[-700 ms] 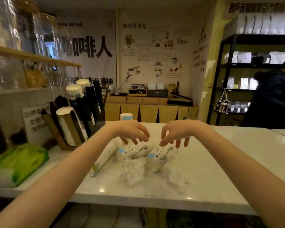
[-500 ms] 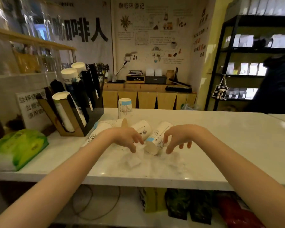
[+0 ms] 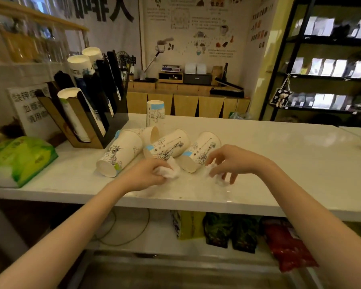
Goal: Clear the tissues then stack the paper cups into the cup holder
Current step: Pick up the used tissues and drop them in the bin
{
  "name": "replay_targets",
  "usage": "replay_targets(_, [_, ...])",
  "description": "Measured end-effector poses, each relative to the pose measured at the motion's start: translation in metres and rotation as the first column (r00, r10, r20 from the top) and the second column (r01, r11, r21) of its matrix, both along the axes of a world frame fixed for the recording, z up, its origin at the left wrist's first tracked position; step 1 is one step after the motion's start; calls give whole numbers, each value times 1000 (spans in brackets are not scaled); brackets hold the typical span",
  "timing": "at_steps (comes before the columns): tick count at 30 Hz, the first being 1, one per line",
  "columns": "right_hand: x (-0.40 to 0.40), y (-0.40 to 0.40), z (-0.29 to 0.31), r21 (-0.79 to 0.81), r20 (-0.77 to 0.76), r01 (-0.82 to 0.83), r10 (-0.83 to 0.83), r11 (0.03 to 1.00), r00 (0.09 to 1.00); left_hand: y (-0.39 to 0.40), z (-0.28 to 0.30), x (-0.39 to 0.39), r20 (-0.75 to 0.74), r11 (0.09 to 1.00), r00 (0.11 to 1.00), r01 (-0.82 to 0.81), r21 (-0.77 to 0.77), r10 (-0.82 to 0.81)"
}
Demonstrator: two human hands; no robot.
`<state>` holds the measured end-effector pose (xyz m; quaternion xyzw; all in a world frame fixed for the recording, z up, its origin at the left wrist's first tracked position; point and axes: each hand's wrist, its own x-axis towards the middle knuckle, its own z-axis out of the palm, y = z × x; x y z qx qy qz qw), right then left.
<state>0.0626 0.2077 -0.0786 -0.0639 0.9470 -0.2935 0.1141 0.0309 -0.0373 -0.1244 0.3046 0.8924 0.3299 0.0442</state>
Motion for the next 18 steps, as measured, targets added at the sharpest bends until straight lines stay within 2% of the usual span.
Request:
replay_targets(3, [16, -8, 6, -214, 82, -91, 111, 972, 990, -11, 5, 24, 197, 990, 978, 41, 133, -67])
replay_targets(5, [26, -13, -5, -297, 157, -130, 183, 946, 971, -19, 0, 41, 334, 980, 937, 34, 195, -99])
replay_targets(8, [42, -22, -40, -371, 318, -162, 289, 914, 903, -29, -27, 67, 504, 981, 860, -29, 194, -75])
replay_targets(13, [61, -37, -147, -347, 506, -132, 303, 929, 808, -31, -133, 107, 617, 970, 780, -217, 114, 102])
replay_targets(18, [81, -52, -300, -330, 548, 47, 151, 943, 823, -33, -276, 139, 742, 865, 605, -497, 69, 289])
